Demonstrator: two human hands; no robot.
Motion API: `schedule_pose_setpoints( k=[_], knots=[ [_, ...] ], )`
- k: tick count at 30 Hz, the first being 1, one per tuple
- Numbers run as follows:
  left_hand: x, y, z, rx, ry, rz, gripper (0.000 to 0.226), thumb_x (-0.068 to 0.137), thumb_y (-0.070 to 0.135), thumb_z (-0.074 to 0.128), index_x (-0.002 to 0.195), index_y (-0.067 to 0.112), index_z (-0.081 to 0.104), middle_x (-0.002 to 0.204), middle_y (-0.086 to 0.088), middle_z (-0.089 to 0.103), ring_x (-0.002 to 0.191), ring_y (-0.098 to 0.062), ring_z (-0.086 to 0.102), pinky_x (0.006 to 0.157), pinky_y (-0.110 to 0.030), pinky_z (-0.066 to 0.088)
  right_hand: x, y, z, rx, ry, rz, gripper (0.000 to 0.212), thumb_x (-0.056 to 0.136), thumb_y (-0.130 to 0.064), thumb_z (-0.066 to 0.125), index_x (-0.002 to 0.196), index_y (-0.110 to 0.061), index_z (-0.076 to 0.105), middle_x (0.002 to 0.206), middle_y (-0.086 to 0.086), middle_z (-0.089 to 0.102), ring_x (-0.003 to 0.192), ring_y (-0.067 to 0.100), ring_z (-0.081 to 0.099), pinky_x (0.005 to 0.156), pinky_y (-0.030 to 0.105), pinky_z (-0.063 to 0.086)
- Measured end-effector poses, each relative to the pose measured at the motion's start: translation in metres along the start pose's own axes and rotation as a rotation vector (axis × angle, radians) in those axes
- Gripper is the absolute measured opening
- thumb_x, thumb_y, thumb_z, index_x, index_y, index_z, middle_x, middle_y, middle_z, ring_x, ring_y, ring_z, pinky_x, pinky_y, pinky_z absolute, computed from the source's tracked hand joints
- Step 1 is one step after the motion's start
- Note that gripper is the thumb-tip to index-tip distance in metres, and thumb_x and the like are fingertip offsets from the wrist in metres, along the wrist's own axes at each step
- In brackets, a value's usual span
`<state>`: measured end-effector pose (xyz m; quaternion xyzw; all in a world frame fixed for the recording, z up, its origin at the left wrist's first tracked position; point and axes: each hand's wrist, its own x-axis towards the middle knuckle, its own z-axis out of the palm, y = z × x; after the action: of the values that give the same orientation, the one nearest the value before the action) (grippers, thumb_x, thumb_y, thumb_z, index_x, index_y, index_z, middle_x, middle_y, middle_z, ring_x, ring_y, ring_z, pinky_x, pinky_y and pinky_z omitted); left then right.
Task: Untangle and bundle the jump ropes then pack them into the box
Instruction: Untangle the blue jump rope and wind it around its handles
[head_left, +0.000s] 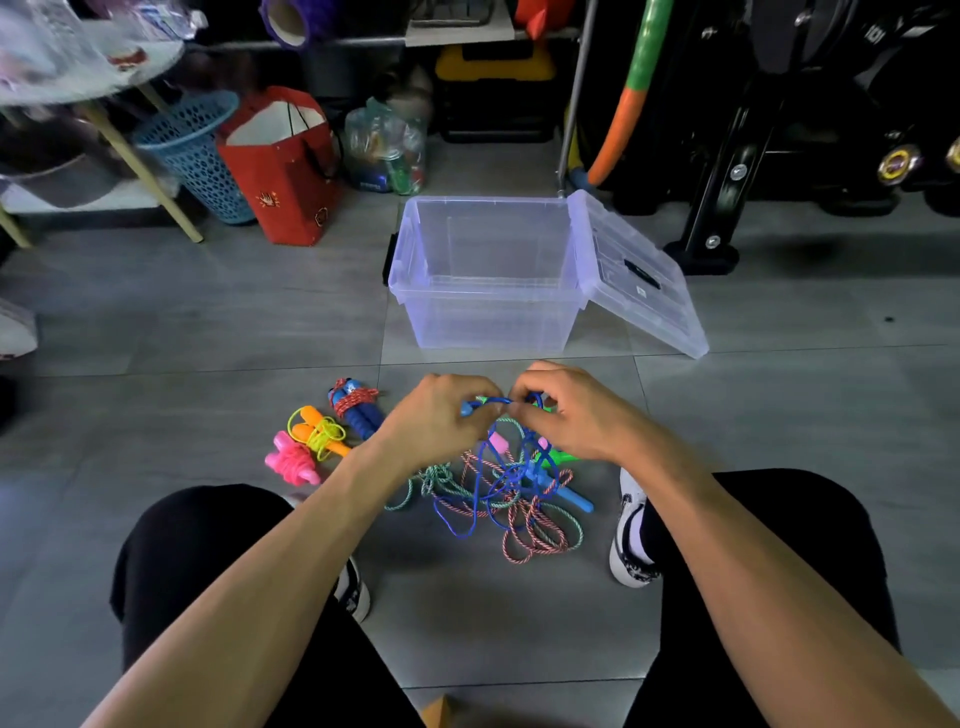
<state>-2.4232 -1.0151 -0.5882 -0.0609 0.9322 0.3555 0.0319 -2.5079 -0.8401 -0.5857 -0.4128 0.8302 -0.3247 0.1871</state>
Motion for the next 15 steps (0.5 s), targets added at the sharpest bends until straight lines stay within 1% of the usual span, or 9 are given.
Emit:
schedule_pose_setpoints(
  k=[2, 4, 6, 8, 9, 10, 11, 13, 15],
  knots=[
    [0.001, 0.002, -0.003, -0.053, 0.078, -0.031, 0.013, 0.092, 0.030, 0.060, 0.081, 0.026, 0.067, 0.065, 0.002, 0.065, 0.056, -0.015, 0.057, 0.059, -0.036, 0.054, -0.002, 0.002, -0.001, -0.034, 0.027, 0.024, 0.010, 0.090, -0.028, 0.063, 0.082, -0.023, 0.061, 0.080, -0.009, 0.052, 0.079, 0.014, 0.051, 0.071, 0.025, 0.041],
    [0.002, 0.006, -0.012, -0.263, 0.225, -0.138, 0.018, 0.095, 0.022, 0.058, 0.079, 0.021, 0.067, 0.061, -0.005, 0.062, 0.040, -0.011, 0.047, 0.042, -0.024, 0.045, -0.003, 0.007, -0.004, -0.149, 0.012, 0.105, 0.016, 0.087, -0.031, 0.060, 0.073, -0.027, 0.054, 0.076, -0.010, 0.051, 0.078, 0.018, 0.053, 0.072, 0.035, 0.047],
    [0.006, 0.001, -0.028, -0.455, 0.380, -0.250, 0.023, 0.096, 0.018, 0.056, 0.076, 0.016, 0.067, 0.059, -0.004, 0.060, 0.035, -0.012, 0.043, 0.039, -0.018, 0.039, -0.005, 0.012, -0.008, -0.280, -0.063, 0.228, 0.027, 0.088, -0.033, 0.054, 0.064, -0.022, 0.048, 0.076, -0.003, 0.055, 0.079, 0.024, 0.054, 0.071, 0.039, 0.049],
    [0.007, -0.006, -0.039, -0.539, 0.434, -0.306, 0.026, 0.096, 0.018, 0.056, 0.072, 0.015, 0.066, 0.059, -0.004, 0.059, 0.036, -0.015, 0.042, 0.040, -0.019, 0.039, -0.008, 0.015, -0.008, -0.347, -0.109, 0.273, 0.029, 0.089, -0.029, 0.055, 0.062, -0.021, 0.047, 0.081, 0.002, 0.056, 0.081, 0.025, 0.053, 0.071, 0.036, 0.048],
    [0.007, -0.009, -0.040, -0.522, 0.407, -0.316, 0.025, 0.095, 0.018, 0.057, 0.072, 0.015, 0.066, 0.059, -0.004, 0.060, 0.036, -0.016, 0.042, 0.040, -0.019, 0.039, -0.008, 0.017, -0.008, -0.303, -0.085, 0.257, 0.021, 0.088, -0.024, 0.056, 0.068, -0.022, 0.053, 0.085, 0.003, 0.058, 0.083, 0.025, 0.055, 0.073, 0.035, 0.047],
    [0.005, -0.009, -0.037, -0.469, 0.352, -0.314, 0.024, 0.094, 0.019, 0.058, 0.072, 0.016, 0.067, 0.060, -0.004, 0.062, 0.035, -0.016, 0.042, 0.040, -0.019, 0.039, -0.008, 0.018, -0.006, -0.223, -0.035, 0.230, 0.011, 0.088, -0.019, 0.057, 0.078, -0.020, 0.061, 0.090, 0.004, 0.060, 0.087, 0.024, 0.058, 0.076, 0.034, 0.047],
    [0.003, -0.008, -0.033, -0.406, 0.286, -0.295, 0.022, 0.093, 0.019, 0.060, 0.072, 0.017, 0.067, 0.060, -0.004, 0.063, 0.035, -0.016, 0.043, 0.039, -0.019, 0.038, -0.008, 0.017, -0.004, -0.142, 0.030, 0.200, 0.009, 0.088, -0.015, 0.057, 0.091, -0.017, 0.065, 0.097, 0.004, 0.062, 0.091, 0.022, 0.059, 0.080, 0.033, 0.048],
    [-0.001, -0.001, -0.024, -0.295, 0.175, -0.226, 0.023, 0.092, 0.022, 0.063, 0.070, 0.018, 0.065, 0.061, -0.007, 0.064, 0.035, -0.014, 0.043, 0.039, -0.019, 0.037, -0.003, 0.014, -0.002, -0.011, 0.132, 0.181, 0.020, 0.089, -0.013, 0.057, 0.107, -0.015, 0.065, 0.107, 0.000, 0.063, 0.095, 0.016, 0.059, 0.085, 0.030, 0.048],
    [-0.002, 0.006, -0.018, -0.223, 0.117, -0.148, 0.026, 0.092, 0.025, 0.065, 0.066, 0.021, 0.065, 0.063, -0.007, 0.066, 0.035, -0.008, 0.044, 0.041, -0.019, 0.040, 0.001, 0.007, 0.000, 0.089, 0.157, 0.155, 0.023, 0.090, -0.016, 0.060, 0.112, -0.017, 0.065, 0.109, -0.004, 0.063, 0.096, 0.011, 0.059, 0.083, 0.021, 0.047]
  ],
)
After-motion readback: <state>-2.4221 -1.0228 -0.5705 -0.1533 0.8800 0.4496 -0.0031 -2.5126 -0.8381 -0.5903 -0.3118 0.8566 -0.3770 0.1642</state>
